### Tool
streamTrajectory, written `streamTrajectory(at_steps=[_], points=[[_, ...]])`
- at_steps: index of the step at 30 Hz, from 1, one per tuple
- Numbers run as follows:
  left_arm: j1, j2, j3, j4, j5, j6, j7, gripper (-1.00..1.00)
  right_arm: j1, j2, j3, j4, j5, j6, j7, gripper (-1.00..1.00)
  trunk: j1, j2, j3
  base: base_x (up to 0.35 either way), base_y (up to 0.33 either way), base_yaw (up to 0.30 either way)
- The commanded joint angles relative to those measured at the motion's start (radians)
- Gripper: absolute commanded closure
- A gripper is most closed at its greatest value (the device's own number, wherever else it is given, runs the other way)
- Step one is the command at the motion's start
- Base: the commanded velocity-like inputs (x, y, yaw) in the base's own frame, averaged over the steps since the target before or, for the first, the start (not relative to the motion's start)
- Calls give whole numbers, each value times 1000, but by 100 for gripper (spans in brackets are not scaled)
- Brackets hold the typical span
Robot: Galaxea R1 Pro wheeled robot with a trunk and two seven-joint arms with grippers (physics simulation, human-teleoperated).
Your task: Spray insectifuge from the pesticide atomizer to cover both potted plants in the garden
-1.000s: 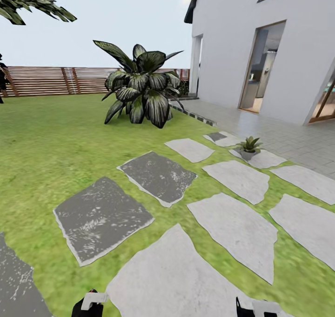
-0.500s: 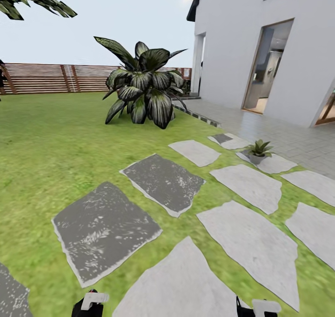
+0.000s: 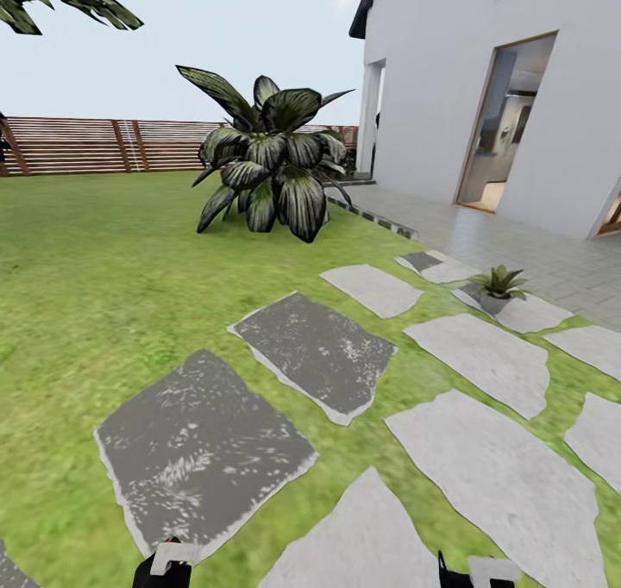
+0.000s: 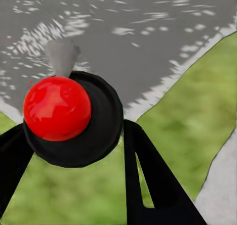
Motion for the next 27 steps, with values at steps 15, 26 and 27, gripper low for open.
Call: streamTrajectory(at_steps=[15, 26, 27], points=[[-1, 0, 4, 1, -8, -3, -2, 100, -1, 0, -4, 1, 11, -2, -4, -100, 0, 0, -1, 307, 202, 0], [-1, 0, 4, 2, -8, -3, -2, 100, -1, 0, -3, 2, 11, -2, -4, -100, 0, 0, -1, 307, 202, 0], [-1, 0, 4, 2, -8, -3, -2, 100, -1, 0, -3, 2, 11, -2, -4, -100, 0, 0, -1, 307, 202, 0]])
